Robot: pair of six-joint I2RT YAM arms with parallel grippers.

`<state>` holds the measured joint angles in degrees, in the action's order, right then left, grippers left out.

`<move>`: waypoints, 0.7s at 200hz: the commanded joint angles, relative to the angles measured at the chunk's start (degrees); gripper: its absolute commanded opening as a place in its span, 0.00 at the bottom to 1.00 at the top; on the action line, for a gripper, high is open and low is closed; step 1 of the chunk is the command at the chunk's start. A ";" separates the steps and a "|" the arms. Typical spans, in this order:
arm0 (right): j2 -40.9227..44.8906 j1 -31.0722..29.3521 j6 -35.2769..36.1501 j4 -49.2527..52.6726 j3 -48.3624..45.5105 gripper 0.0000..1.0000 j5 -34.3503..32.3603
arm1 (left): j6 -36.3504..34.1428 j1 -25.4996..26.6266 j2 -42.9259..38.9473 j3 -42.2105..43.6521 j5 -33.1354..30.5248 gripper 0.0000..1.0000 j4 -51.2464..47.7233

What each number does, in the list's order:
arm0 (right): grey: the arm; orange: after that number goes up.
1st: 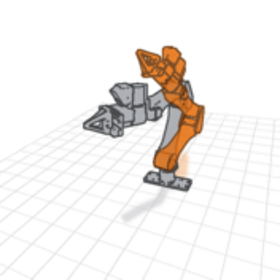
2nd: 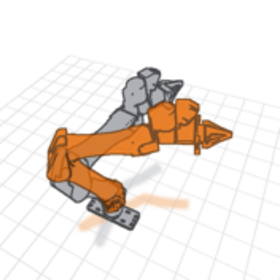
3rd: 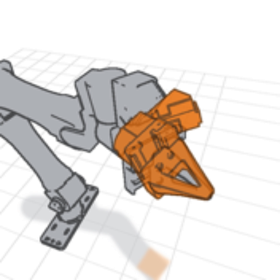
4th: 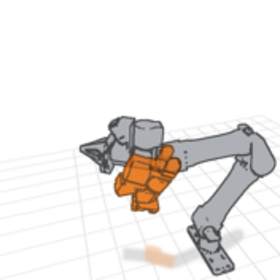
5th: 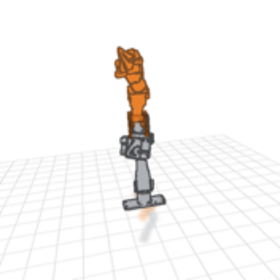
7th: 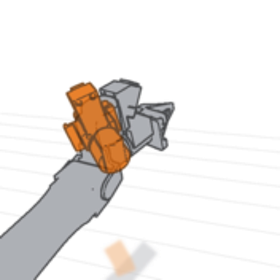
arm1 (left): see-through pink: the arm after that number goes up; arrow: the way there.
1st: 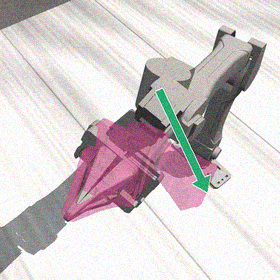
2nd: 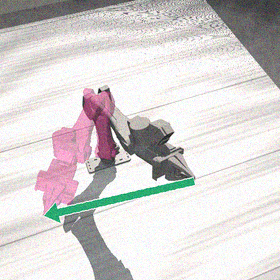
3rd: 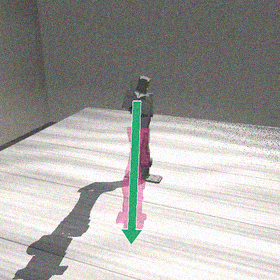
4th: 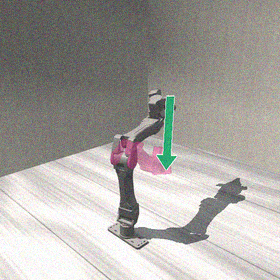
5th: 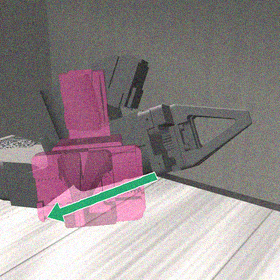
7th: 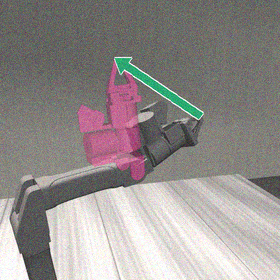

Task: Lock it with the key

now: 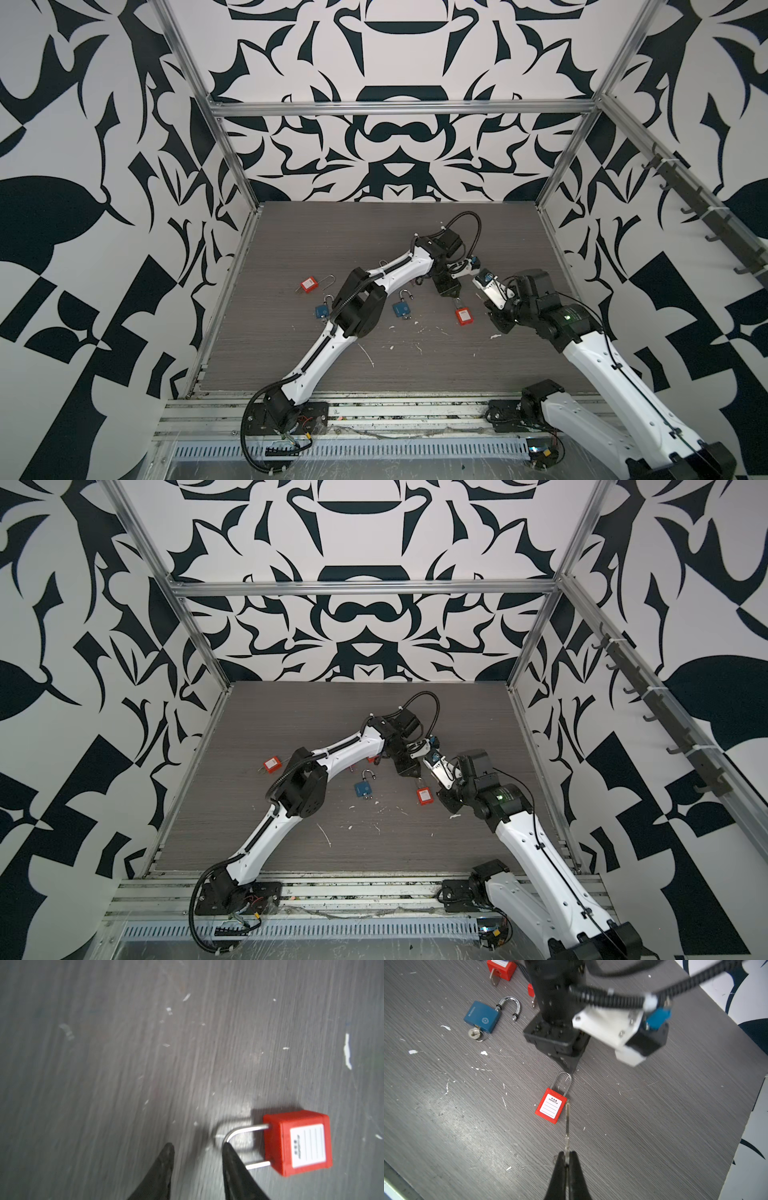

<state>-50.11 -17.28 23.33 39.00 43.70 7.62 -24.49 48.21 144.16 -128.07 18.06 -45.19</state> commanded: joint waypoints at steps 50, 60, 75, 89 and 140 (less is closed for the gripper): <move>-9.88 -0.60 -21.82 0.75 8.10 0.00 -0.23 | 11.64 -10.13 -29.24 31.04 8.90 0.48 23.42; -11.76 -1.51 -24.49 0.59 8.00 0.00 -1.40 | 14.38 -11.24 -33.15 37.53 10.31 0.48 27.35; -15.20 -2.36 -27.07 0.56 8.47 0.00 -2.80 | 16.63 -12.16 -38.78 46.45 11.57 0.49 31.81; -18.56 -2.55 -29.09 0.75 9.30 0.00 -4.72 | 17.81 -12.23 -43.73 53.71 10.76 0.49 34.90; -30.47 -2.59 -32.81 5.92 13.79 0.00 -8.80 | 19.38 -12.48 -53.79 67.64 7.63 0.50 38.46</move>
<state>-77.78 -19.66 -4.93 41.36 54.19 2.17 -7.25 35.75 94.21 -63.75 26.30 -11.16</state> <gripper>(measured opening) 0.063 0.498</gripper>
